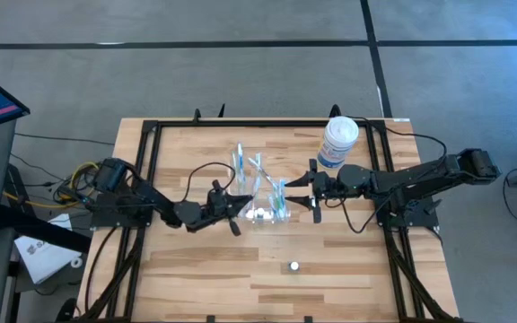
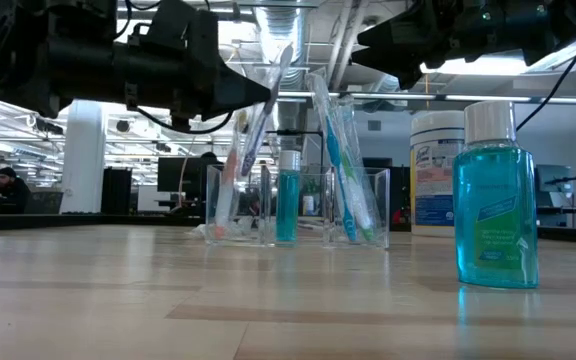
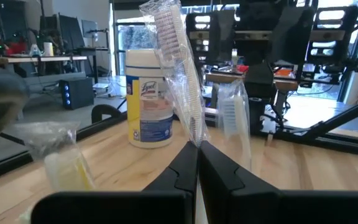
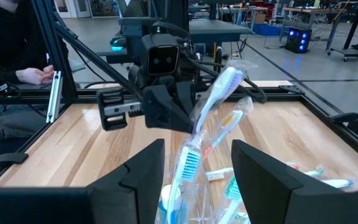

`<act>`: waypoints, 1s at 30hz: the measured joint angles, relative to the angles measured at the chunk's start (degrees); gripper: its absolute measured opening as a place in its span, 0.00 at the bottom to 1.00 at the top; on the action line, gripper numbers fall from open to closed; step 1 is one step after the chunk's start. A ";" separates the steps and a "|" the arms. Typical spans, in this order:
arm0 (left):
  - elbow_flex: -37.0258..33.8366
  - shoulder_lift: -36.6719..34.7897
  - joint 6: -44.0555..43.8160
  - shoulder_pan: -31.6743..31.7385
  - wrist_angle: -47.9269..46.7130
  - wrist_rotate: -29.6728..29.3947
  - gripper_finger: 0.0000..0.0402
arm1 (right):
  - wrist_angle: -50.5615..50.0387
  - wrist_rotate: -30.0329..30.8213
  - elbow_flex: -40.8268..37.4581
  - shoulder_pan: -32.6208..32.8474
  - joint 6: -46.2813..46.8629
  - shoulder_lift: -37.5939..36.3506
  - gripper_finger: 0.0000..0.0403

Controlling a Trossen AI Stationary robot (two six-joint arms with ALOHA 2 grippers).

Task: Pick & Place toothbrushing station
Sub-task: Put the left purple toothbrush into the transparent organizer

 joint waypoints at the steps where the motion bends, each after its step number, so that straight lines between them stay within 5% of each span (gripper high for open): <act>1: 0.27 0.35 0.02 0.00 0.05 -0.03 0.00 | 0.00 0.00 0.00 -0.02 0.00 0.00 0.44; 30: 0.57 0.60 -1.36 -0.09 -0.30 -0.02 0.05 | -0.15 0.00 0.00 -0.02 0.00 0.00 0.44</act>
